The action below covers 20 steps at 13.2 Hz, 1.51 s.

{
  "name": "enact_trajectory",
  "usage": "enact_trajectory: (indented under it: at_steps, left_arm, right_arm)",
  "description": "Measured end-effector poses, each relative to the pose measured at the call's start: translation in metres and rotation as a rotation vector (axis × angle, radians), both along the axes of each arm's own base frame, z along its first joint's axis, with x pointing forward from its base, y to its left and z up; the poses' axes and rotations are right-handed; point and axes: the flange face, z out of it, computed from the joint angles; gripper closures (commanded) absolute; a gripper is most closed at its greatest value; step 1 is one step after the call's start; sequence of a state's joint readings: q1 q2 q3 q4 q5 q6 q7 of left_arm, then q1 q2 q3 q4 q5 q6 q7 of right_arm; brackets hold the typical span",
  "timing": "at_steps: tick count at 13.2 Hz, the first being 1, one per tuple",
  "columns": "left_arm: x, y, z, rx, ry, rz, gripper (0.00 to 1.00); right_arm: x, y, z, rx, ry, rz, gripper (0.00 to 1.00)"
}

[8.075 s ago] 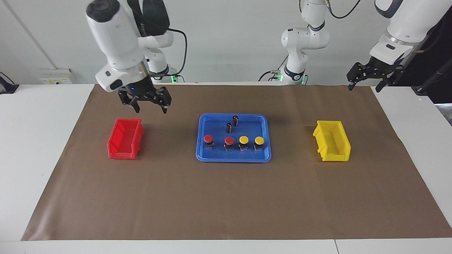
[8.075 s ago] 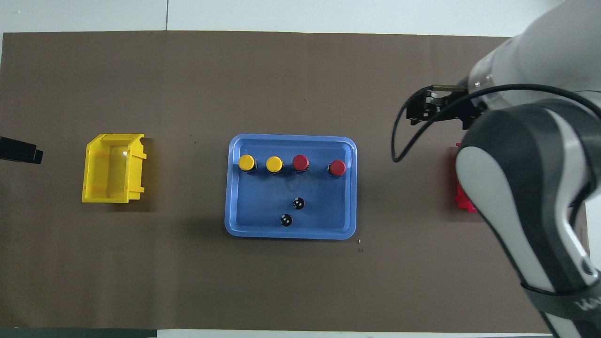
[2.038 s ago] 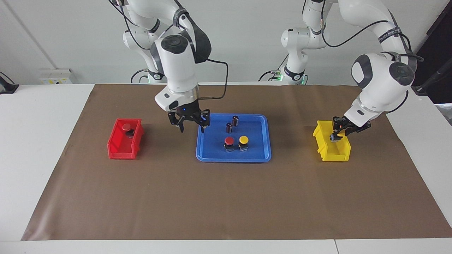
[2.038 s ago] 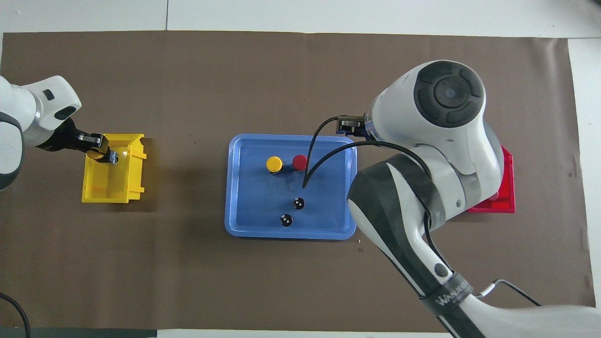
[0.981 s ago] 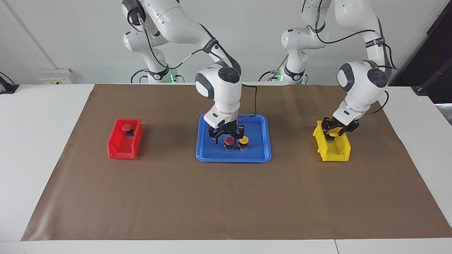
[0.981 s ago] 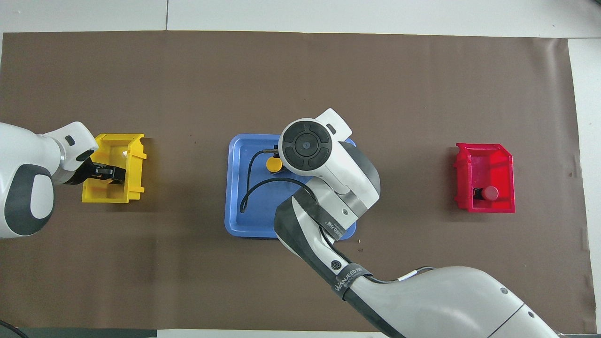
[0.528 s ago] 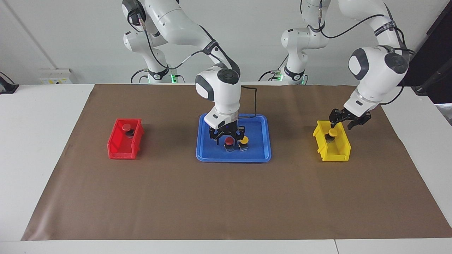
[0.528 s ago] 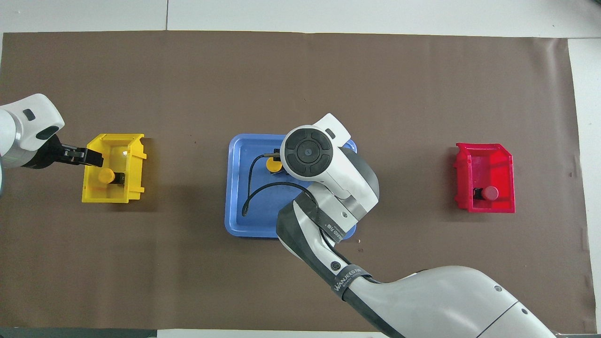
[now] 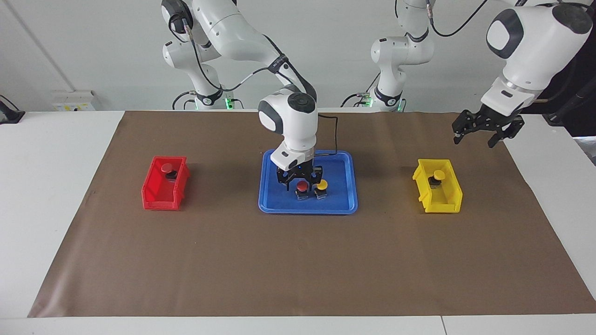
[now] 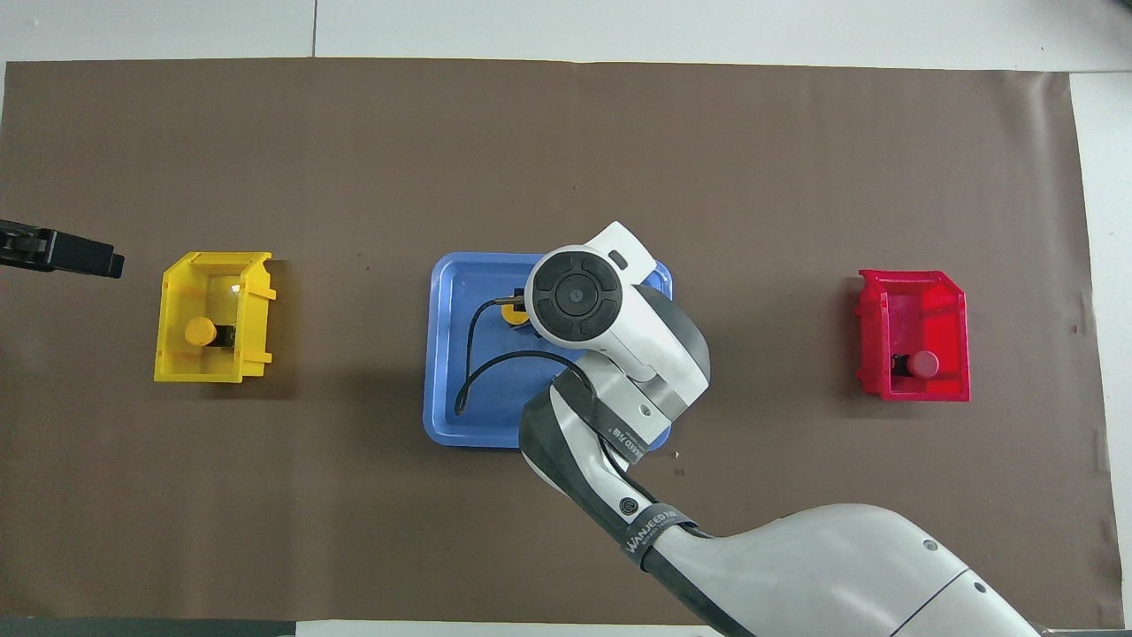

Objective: Sort red and yellow buttons by color

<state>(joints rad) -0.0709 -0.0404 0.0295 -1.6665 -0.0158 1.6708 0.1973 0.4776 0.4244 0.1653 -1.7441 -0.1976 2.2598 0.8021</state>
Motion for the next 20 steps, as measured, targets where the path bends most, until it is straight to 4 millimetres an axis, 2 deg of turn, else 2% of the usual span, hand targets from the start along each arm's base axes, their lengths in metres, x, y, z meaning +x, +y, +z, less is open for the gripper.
enact_trajectory:
  at_steps: [1,2,3,5,7,8,9,11,13,15,17,18,20]
  left_arm:
    - [0.001,-0.001,0.003,0.000,-0.006,0.003,0.00]
    - [0.002,-0.003,-0.003,0.000,-0.002,0.009,0.00]
    - [0.005,-0.004,-0.013,0.000,0.002,0.011,0.00]
    - [0.010,-0.010,-0.034,0.000,0.007,0.009,0.00]
    - [0.013,-0.028,-0.055,-0.002,0.003,0.018,0.00]
    - [0.012,-0.048,-0.065,-0.004,0.003,0.032,0.00]
    - [0.011,-0.075,-0.076,-0.007,-0.001,0.056,0.00]
    - [0.006,-0.137,-0.099,-0.015,0.001,0.104,0.00]
    - [-0.001,-0.194,-0.118,-0.026,-0.006,0.148,0.00]
    - [-0.012,-0.247,-0.138,-0.038,-0.013,0.185,0.00]
    - [-0.027,-0.293,-0.158,-0.048,-0.013,0.203,0.00]
    - [-0.034,-0.313,-0.167,-0.050,-0.012,0.207,0.00]
    - [-0.046,-0.339,-0.184,-0.044,-0.001,0.203,0.00]
  right_arm:
    - [0.000,0.000,0.000,0.000,0.000,0.000,0.77]
    - [0.000,0.000,0.001,0.001,-0.001,0.000,0.90]
    - [0.000,0.000,0.001,0.001,-0.002,0.000,0.96]
    - [0.002,-0.002,0.004,0.000,-0.003,-0.005,0.97]
    - [0.016,-0.021,0.027,-0.025,0.007,-0.024,0.97]
    - [0.029,-0.043,0.050,-0.046,0.013,-0.019,0.97]
    - [0.041,-0.077,0.077,-0.070,0.019,-0.005,0.98]
    - [0.049,-0.174,0.123,-0.117,0.036,0.022,0.98]
    - [0.030,-0.274,0.145,-0.134,0.055,0.090,0.99]
    - [0.000,-0.355,0.142,-0.105,0.061,0.131,0.99]
    - [-0.020,-0.415,0.126,-0.077,0.064,0.151,0.99]
    - [-0.026,-0.429,0.119,-0.075,0.067,0.154,0.99]
    - [-0.030,-0.440,0.107,-0.078,0.061,0.163,0.99]
